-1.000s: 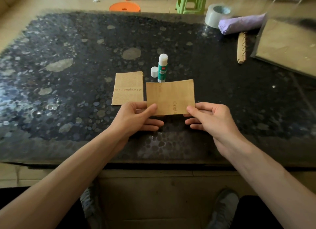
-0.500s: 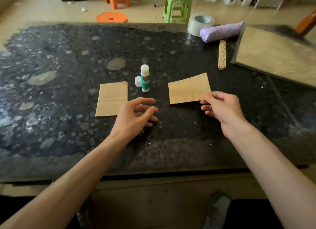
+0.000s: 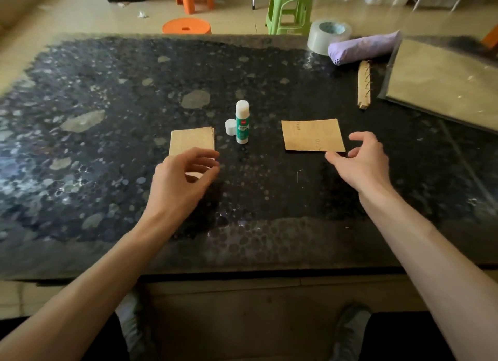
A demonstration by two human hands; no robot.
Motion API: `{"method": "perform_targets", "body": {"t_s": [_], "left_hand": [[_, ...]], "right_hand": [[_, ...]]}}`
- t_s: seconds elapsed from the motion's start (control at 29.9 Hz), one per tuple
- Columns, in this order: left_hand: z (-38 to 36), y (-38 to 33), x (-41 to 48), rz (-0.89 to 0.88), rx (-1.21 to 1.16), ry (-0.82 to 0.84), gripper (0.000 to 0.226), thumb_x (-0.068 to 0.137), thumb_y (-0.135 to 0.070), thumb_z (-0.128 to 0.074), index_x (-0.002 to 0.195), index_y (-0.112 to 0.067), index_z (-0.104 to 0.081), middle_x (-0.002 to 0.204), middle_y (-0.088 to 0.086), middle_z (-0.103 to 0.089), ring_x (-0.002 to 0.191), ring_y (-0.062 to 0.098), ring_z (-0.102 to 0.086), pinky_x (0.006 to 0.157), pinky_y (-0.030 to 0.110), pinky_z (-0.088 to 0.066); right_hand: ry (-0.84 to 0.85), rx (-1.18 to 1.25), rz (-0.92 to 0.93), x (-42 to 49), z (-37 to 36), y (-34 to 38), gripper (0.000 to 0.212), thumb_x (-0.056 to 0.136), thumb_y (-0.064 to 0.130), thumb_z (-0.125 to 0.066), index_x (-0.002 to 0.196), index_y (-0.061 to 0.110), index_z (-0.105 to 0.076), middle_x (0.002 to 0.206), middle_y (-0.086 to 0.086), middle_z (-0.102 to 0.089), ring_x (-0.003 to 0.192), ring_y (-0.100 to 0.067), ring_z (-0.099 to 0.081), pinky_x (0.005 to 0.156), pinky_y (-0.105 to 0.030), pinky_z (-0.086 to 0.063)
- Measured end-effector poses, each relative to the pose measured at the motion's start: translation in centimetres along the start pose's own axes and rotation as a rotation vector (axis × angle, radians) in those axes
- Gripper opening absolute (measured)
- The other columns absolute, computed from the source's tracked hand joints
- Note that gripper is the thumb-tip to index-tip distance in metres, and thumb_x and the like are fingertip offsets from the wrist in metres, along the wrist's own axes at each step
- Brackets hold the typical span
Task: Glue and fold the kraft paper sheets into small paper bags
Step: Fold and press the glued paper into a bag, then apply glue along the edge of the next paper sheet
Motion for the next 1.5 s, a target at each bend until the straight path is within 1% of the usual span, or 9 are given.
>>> {"method": "perform_targets", "body": {"t_s": [0.13, 0.23, 0.47, 0.67, 0.87, 1.04, 1.2, 1.4, 1.5], "left_hand": [[2.0, 1.6, -0.3, -0.061, 0.452, -0.018, 0.047, 0.089, -0.028, -0.077, 0.135, -0.026, -0.066, 0.132, -0.001, -0.068, 0.119, 0.023, -0.063, 0.101, 0.045, -0.05], [2.4, 2.2, -0.9, -0.095, 0.566, 0.018, 0.049, 0.091, -0.031, -0.076, 0.137, -0.024, -0.064, 0.137, 0.001, -0.065, 0.124, 0.026, -0.061, 0.103, 0.048, -0.048], [3.2, 2.0, -1.2, -0.216, 0.617, -0.051, 0.022, 0.097, -0.031, -0.068, 0.114, -0.023, -0.078, 0.123, -0.002, -0.073, 0.109, 0.021, -0.068, 0.1, 0.045, -0.05], [3.2, 2.0, -1.0, -0.273, 0.687, -0.102, 0.019, 0.102, -0.024, -0.061, 0.102, -0.014, -0.076, 0.097, 0.004, -0.076, 0.083, 0.027, -0.072, 0.078, 0.046, -0.059], [2.6, -0.6, -2.1, -0.354, 0.645, -0.14, 0.014, 0.099, -0.023, -0.065, 0.104, -0.015, -0.075, 0.098, -0.001, -0.075, 0.08, 0.023, -0.071, 0.067, 0.038, -0.055], [-0.9, -2.7, -3.9, -0.482, 0.534, -0.008, 0.014, 0.096, -0.02, -0.067, 0.107, -0.015, -0.074, 0.099, -0.002, -0.073, 0.076, 0.017, -0.07, 0.062, 0.038, -0.059], [-3.2, -2.3, -4.3, -0.388, 0.297, 0.14, 0.025, 0.097, -0.03, -0.064, 0.119, -0.023, -0.072, 0.105, -0.012, -0.072, 0.077, 0.004, -0.067, 0.071, 0.034, -0.059], [-4.2, -2.6, -4.3, -0.227, 0.026, 0.278, 0.035, 0.101, -0.038, -0.057, 0.134, -0.03, -0.064, 0.113, -0.018, -0.071, 0.095, -0.005, -0.068, 0.078, 0.022, -0.059], [-3.5, -2.3, -3.9, -0.273, 0.136, 0.221, 0.031, 0.1, -0.032, -0.057, 0.131, -0.031, -0.064, 0.115, -0.017, -0.071, 0.098, -0.001, -0.068, 0.081, 0.025, -0.059]], "right_hand": [[0.02, -0.011, 0.096, -1.3, -0.5, 0.4, 0.053, 0.094, 0.025, -0.077, 0.14, 0.025, -0.052, 0.108, 0.003, -0.058, 0.105, -0.016, -0.059, 0.088, -0.032, -0.047], [0.041, -0.015, 0.143, -2.2, -1.2, 0.5, 0.044, 0.096, 0.023, -0.074, 0.136, 0.026, -0.056, 0.104, 0.006, -0.058, 0.102, -0.014, -0.06, 0.088, -0.031, -0.049], [0.098, -0.012, 0.196, -3.0, -1.9, 0.8, 0.033, 0.096, 0.021, -0.073, 0.126, 0.03, -0.063, 0.111, 0.003, -0.064, 0.101, -0.019, -0.069, 0.085, -0.034, -0.056], [0.164, -0.023, 0.257, -4.6, -2.8, 1.1, 0.026, 0.097, 0.019, -0.072, 0.119, 0.031, -0.066, 0.104, 0.007, -0.064, 0.085, -0.013, -0.07, 0.074, -0.026, -0.054], [0.327, 0.091, 0.358, -8.9, -4.3, 2.3, 0.015, 0.098, 0.025, -0.071, 0.112, 0.031, -0.073, 0.097, 0.011, -0.072, 0.078, -0.008, -0.073, 0.069, -0.022, -0.059], [0.673, 0.351, 0.153, -12.8, -6.6, 3.4, 0.024, 0.098, 0.051, -0.062, 0.104, 0.031, -0.074, 0.093, 0.004, -0.08, 0.083, -0.013, -0.078, 0.07, -0.033, -0.06], [0.646, 0.405, 0.058, -12.6, -6.6, 3.0, 0.036, 0.096, 0.054, -0.066, 0.11, 0.024, -0.077, 0.093, 0.004, -0.08, 0.083, -0.013, -0.078, 0.072, -0.032, -0.064], [0.52, 0.26, 0.105, -10.8, -6.1, 1.9, 0.025, 0.099, 0.017, -0.07, 0.12, 0.029, -0.073, 0.097, 0.01, -0.078, 0.08, -0.004, -0.074, 0.059, -0.016, -0.054], [0.477, 0.192, 0.145, -9.8, -5.7, 1.8, 0.024, 0.098, 0.016, -0.069, 0.114, 0.033, -0.074, 0.103, 0.011, -0.075, 0.093, -0.007, -0.072, 0.064, -0.018, -0.055]]}}
Point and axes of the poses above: each hand's wrist, its own x-axis towards the middle knuckle, its own z-axis out of the back of the hand, y = z × x, the point moved 5 cm from there along x, towards the middle knuckle
